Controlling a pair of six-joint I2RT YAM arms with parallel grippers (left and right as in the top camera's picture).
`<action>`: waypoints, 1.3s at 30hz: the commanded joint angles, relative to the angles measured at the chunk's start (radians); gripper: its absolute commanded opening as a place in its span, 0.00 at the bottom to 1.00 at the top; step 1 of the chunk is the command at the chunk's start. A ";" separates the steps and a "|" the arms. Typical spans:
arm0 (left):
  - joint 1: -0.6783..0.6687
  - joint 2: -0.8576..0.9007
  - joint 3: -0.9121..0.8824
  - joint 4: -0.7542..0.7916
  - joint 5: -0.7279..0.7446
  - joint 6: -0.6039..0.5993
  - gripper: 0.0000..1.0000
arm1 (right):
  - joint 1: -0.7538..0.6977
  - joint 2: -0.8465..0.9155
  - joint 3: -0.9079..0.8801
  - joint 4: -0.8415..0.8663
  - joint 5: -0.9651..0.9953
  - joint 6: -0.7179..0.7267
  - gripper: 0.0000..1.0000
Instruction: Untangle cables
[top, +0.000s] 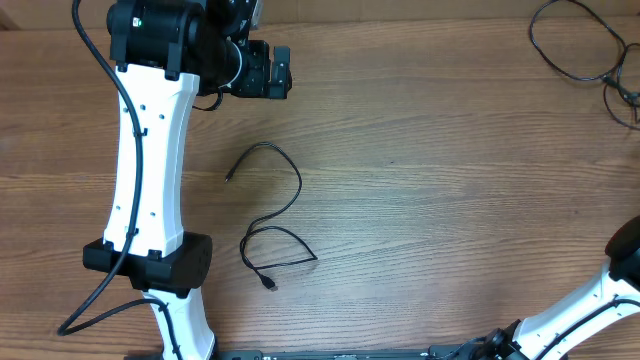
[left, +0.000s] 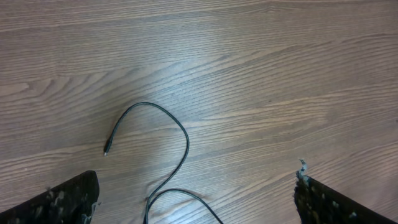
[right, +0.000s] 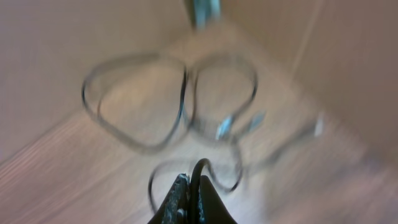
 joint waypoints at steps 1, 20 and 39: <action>-0.001 0.005 0.002 -0.002 0.006 0.016 1.00 | -0.022 -0.028 0.006 -0.072 -0.030 0.165 0.04; -0.001 0.005 0.002 -0.002 0.003 0.027 1.00 | -0.148 -0.023 -0.343 0.304 -0.058 0.282 0.04; -0.002 0.005 0.002 -0.002 0.050 0.026 1.00 | -0.001 0.182 -0.514 0.463 0.159 0.299 0.04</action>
